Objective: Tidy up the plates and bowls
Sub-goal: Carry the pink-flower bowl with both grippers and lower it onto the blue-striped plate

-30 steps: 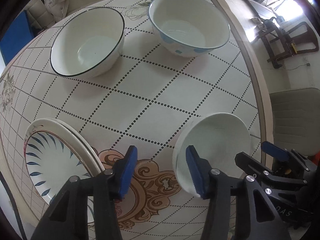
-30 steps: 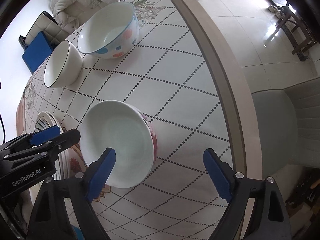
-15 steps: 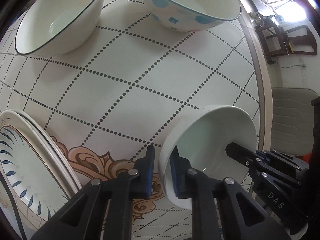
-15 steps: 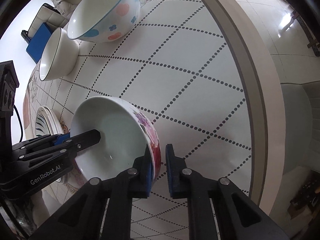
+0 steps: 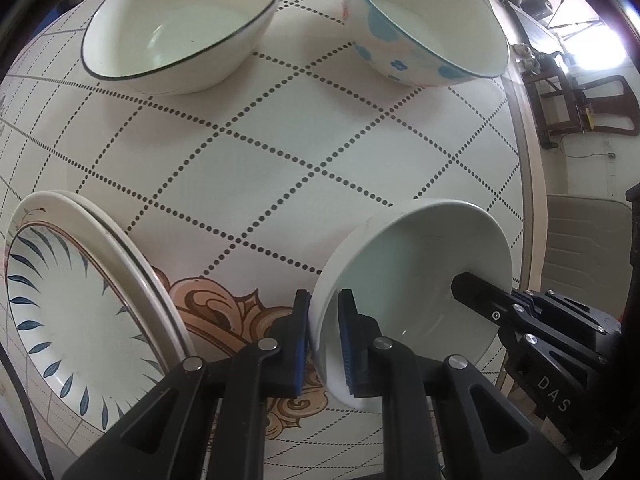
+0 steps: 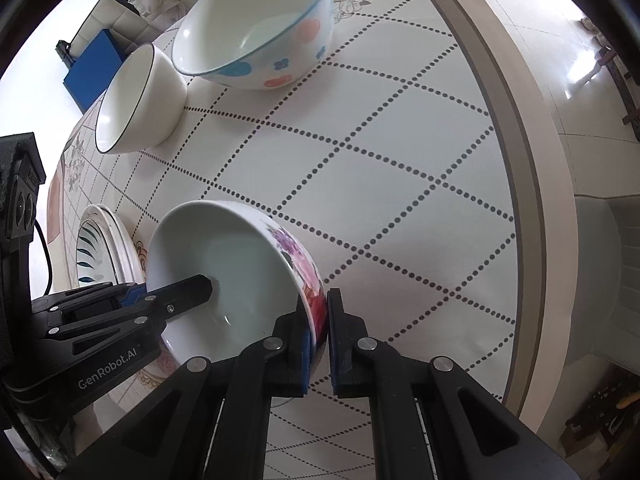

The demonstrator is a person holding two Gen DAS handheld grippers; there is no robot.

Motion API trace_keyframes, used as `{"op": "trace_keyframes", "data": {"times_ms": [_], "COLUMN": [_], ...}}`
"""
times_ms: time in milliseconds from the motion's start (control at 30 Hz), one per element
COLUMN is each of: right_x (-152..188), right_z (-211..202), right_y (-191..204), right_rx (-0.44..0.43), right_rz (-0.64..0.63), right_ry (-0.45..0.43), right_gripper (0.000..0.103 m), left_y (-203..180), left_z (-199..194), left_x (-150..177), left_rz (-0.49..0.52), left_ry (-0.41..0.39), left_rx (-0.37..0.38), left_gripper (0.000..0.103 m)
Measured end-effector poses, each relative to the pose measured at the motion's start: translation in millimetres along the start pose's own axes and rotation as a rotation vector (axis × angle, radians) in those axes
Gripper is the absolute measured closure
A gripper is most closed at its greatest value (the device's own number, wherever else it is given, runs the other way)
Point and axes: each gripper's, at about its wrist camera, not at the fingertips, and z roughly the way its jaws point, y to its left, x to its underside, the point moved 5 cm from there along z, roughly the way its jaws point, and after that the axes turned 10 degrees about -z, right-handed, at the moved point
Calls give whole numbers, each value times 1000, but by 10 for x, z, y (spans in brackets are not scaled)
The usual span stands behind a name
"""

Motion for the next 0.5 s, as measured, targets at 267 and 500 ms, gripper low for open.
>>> {"op": "trace_keyframes", "data": {"times_ms": [267,500], "right_x": [-132,-121], "right_z": [102,252], "right_y": [295,427], "right_rx": [-34,-37], "right_rz": [-26,-39], "right_ry": [19,49], "right_gripper": [95,95], "left_y": [265,391], "left_z": [-67,-23], "left_x": [11,37], "left_rz": [-34,-56], "left_ry": [1,18], "left_rx": [-28,-33], "left_gripper": [91,91]}}
